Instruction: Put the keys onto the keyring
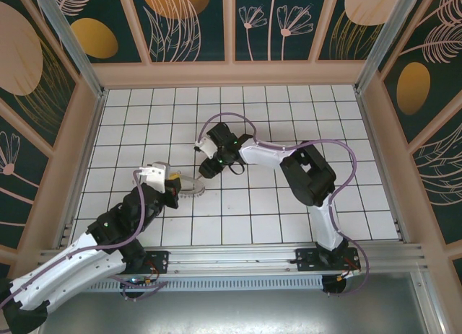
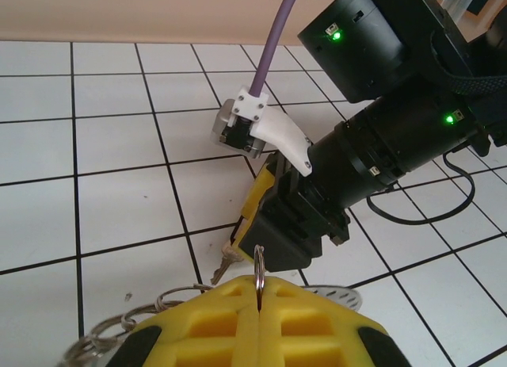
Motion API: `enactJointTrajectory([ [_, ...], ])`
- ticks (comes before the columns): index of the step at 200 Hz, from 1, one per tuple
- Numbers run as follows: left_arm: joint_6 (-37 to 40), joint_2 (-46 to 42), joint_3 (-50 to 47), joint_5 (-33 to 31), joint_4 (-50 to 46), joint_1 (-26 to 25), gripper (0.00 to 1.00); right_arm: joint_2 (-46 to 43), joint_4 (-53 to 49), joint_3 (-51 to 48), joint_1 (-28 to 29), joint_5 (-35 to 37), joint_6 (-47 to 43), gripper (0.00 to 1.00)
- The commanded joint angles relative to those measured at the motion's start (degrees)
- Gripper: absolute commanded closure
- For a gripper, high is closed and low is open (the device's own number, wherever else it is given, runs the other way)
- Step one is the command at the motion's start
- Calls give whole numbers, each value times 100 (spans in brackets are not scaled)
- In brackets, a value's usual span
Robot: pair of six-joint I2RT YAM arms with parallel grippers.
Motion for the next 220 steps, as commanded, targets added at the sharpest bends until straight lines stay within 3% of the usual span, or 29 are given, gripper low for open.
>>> enactJointTrajectory([
  [1,-41,-20,-32,100,330,-12,100,-5,-141,-21,78,132,-54,48],
  [142,-6,-91,-55,357,624,-14,100,239,-150,-29,114,273,-56,55],
  [220,-14,-151,-64,340,582,-15,100,285,-313,-27,175,540,-122,72],
])
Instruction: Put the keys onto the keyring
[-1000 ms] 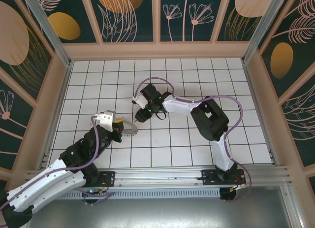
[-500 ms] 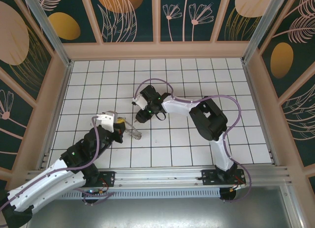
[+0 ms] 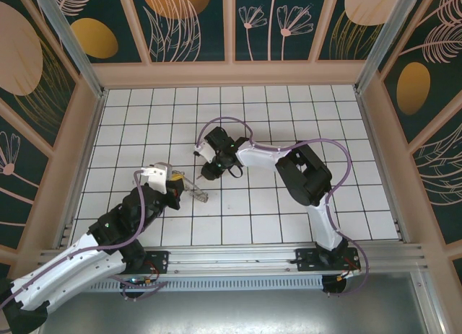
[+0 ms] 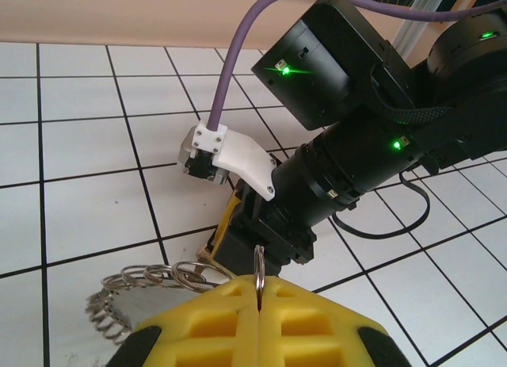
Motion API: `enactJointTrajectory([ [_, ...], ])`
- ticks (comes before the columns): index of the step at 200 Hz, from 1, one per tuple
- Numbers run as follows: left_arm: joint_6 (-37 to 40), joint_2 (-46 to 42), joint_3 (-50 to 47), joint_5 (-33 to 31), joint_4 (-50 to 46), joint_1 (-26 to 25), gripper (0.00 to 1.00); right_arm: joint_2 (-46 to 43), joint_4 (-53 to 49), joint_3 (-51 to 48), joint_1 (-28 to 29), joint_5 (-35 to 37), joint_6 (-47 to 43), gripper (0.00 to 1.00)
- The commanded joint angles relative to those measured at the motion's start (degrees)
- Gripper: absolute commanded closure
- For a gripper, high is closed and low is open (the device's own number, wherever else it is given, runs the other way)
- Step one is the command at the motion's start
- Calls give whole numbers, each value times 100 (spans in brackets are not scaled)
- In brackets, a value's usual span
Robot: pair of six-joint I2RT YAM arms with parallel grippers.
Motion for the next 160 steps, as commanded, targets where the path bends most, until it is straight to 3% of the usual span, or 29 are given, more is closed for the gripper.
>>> enactJointTrajectory([
  [1,-11,-79,69,18,279,-18,100,95,-217,-24,71,211,-91,72],
  [106,15,-58,104,75,273,-18,100,-381,-59,-391,51,380,53,100],
  [160,156,-36,86,361,355,-16,100,-1136,443,-1158,-63,190,228,100],
])
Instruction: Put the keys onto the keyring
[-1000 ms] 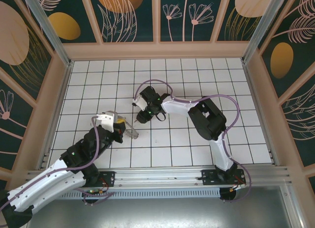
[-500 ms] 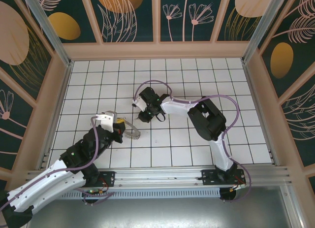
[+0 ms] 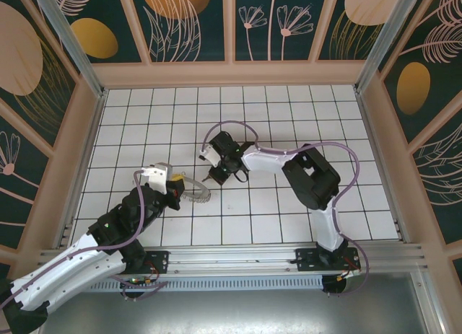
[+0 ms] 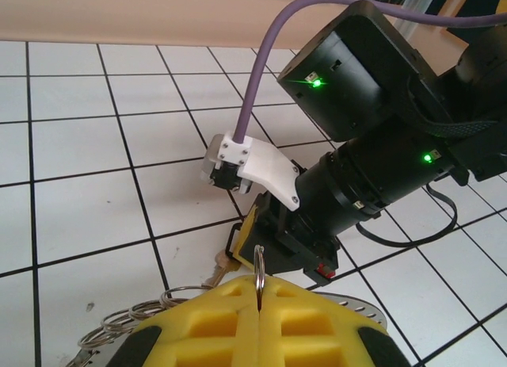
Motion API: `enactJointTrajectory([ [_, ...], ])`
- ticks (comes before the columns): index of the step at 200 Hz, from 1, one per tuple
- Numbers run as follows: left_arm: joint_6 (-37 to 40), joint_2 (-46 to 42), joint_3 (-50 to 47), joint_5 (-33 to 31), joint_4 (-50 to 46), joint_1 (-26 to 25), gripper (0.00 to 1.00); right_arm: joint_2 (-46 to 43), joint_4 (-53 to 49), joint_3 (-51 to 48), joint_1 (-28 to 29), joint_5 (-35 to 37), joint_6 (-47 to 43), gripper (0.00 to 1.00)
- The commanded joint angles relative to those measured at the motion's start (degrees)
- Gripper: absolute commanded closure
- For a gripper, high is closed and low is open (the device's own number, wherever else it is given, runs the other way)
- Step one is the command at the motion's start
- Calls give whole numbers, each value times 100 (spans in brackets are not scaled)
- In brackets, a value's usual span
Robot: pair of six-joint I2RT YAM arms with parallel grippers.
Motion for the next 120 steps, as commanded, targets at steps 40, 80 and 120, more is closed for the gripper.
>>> enactJointTrajectory([
  [40,349,140,206,304,214,-14,100,-1423,790,-1226,-162,-329,79,100],
  [80,342,200,148,369,301,-12,100,-1960,731,-1815,-257,-302,205,100],
  [120,412,374,157,511,465,-20,100,-2412,904,-2616,-172,76,762,100],
])
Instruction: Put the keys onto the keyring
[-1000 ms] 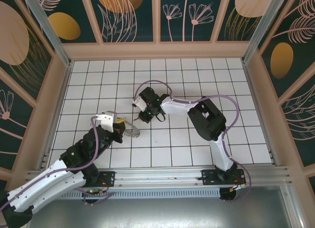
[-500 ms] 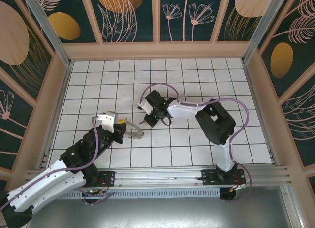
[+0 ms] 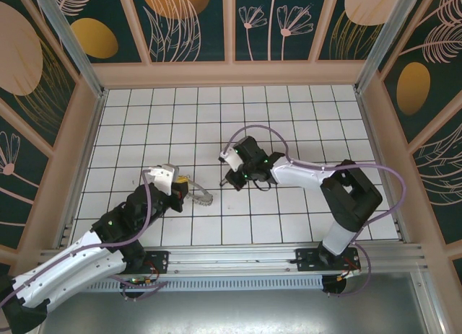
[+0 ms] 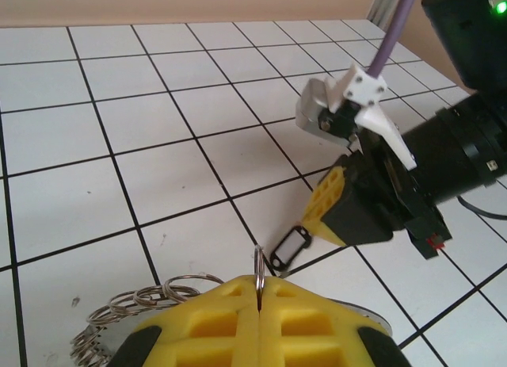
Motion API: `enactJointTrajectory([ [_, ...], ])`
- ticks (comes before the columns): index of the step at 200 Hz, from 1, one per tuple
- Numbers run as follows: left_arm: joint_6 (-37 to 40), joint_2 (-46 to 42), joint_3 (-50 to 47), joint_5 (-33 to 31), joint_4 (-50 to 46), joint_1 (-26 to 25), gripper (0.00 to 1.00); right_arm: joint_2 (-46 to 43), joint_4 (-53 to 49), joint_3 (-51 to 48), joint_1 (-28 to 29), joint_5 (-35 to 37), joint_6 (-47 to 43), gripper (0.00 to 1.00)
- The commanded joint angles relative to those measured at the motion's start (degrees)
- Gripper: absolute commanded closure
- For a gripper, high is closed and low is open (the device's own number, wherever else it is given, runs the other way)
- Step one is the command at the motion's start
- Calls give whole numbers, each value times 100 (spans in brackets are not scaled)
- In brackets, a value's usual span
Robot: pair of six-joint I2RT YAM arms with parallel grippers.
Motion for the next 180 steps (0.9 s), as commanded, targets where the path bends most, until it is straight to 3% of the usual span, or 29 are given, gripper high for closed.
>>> enactJointTrajectory([
  [1,154,69,155,177,430,-16,100,-397,170,-523,67,211,450,100],
  [61,743,497,275,1069,689,-15,100,-1840,1492,-1724,134,-522,680,100],
  [108,883,745,319,1523,995,-21,100,-3123,1910,-2372,1,-976,548,100],
  [146,946,937,476,1530,958,-20,100,-3093,1732,-2656,-168,-472,1194,100],
  [180,911,1122,468,1614,1143,-18,100,-3068,2313,-3272,-21,132,1880,100],
])
